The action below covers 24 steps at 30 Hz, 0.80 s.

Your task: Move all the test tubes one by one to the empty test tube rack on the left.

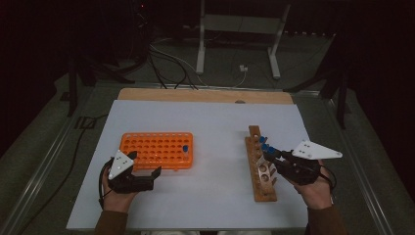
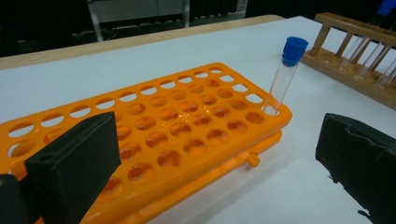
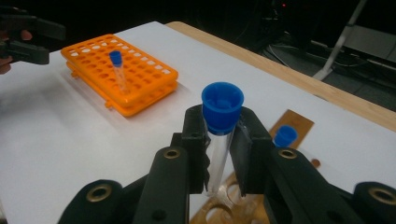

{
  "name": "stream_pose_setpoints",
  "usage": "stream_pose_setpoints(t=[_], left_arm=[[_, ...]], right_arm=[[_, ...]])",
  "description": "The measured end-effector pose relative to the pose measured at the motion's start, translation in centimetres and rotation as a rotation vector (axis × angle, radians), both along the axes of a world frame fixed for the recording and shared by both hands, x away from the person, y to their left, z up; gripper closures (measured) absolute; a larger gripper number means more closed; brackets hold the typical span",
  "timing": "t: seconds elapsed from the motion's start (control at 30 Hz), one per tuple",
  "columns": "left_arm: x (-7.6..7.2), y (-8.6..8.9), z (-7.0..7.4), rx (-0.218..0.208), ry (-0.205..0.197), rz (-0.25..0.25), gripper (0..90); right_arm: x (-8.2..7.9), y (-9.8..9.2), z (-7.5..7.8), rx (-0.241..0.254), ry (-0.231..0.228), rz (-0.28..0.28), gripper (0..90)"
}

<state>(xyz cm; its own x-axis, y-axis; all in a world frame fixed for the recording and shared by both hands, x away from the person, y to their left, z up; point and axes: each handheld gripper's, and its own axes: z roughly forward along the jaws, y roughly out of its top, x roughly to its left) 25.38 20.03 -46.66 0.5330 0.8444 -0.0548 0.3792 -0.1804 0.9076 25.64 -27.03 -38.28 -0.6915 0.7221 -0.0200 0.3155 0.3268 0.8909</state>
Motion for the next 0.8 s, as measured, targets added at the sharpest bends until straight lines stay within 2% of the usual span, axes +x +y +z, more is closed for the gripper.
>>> stream_pose_setpoints(t=[0.3, 0.57, 0.8], left_arm=[[0.2, -0.5, 1.1, -0.034, 0.000, -0.034, 0.6], [0.3, -1.6, 1.8, 0.001, -0.011, -0.069, 0.6], [0.6, -2.5, 1.9, 0.007, -0.009, -0.096, 0.6]], right_arm=[[0.9, 1.7, 0.1, 0.017, -0.002, 0.028, 76.3], [1.5, 3.2, 0.0, 0.028, 0.004, 0.052, 76.3], [1.9, 4.9, 0.1, 0.039, 0.006, 0.084, 76.2]])
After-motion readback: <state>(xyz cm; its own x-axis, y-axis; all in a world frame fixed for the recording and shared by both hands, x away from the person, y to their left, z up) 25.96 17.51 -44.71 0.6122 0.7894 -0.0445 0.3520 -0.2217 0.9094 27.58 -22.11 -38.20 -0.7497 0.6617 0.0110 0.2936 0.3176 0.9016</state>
